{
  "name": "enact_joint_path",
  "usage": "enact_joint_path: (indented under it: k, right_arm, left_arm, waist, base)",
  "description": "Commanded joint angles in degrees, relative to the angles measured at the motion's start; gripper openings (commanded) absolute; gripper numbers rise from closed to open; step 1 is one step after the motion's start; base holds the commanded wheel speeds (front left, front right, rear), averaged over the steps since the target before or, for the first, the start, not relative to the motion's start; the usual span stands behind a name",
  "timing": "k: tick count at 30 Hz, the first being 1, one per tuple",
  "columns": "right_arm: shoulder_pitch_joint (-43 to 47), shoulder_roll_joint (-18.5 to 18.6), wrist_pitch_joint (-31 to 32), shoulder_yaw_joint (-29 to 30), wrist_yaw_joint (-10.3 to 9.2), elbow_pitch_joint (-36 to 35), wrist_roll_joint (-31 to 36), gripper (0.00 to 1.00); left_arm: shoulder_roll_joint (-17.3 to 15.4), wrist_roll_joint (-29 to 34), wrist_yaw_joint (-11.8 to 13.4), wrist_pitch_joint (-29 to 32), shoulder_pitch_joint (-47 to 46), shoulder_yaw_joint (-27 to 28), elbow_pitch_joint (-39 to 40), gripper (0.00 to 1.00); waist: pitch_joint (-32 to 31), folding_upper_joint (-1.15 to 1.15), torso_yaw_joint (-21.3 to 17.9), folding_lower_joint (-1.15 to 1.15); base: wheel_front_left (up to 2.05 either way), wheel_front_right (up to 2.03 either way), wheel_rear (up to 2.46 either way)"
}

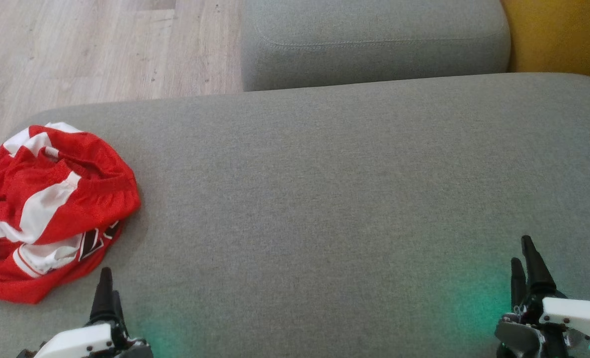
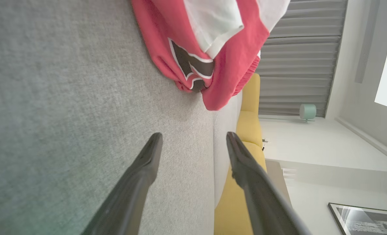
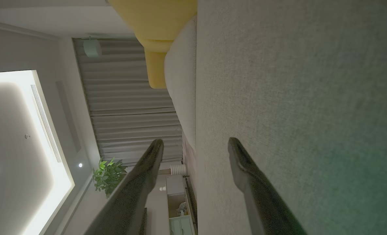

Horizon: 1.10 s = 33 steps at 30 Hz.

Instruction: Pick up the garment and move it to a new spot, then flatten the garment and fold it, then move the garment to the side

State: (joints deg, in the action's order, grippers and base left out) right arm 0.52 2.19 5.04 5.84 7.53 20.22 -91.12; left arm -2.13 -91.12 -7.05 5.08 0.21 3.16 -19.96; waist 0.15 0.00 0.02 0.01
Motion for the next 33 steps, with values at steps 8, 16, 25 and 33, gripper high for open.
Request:
enact_joint_path:
  k: [8,16,25,33]
  right_arm:
    - [-2.87,0.48,-1.88,-1.12,-0.01,-2.65,7.36,1.00]
    - [-2.97,0.33,-3.23,-2.03,-0.01,-3.48,15.07,1.00]
    - [-3.11,0.33,-4.92,-3.46,-0.01,-4.51,23.85,1.00]
    - [-3.25,0.36,-6.10,-4.37,-0.01,-5.09,29.10,1.00]
  left_arm:
    - [-0.34,7.16,-0.06,-1.77,-2.96,-0.91,3.41,1.00]
    - [-0.37,15.31,1.37,-3.13,-3.03,-2.39,5.15,1.00]
    - [-0.41,23.86,3.45,-4.83,-3.40,-4.82,6.25,1.00]
    - [-0.44,28.76,3.99,-6.03,-3.63,-6.08,7.06,1.00]
  waist:
    - [-0.06,0.00,0.03,0.00]
    - [-0.07,0.00,0.17,0.00]
    - [-0.06,0.00,0.34,0.00]
    - [-0.05,0.00,0.49,0.00]
  base:
    - [0.00,0.00,0.00]
    - [0.00,0.00,0.00]
    - [0.00,0.00,0.00]
    - [0.00,0.00,0.00]
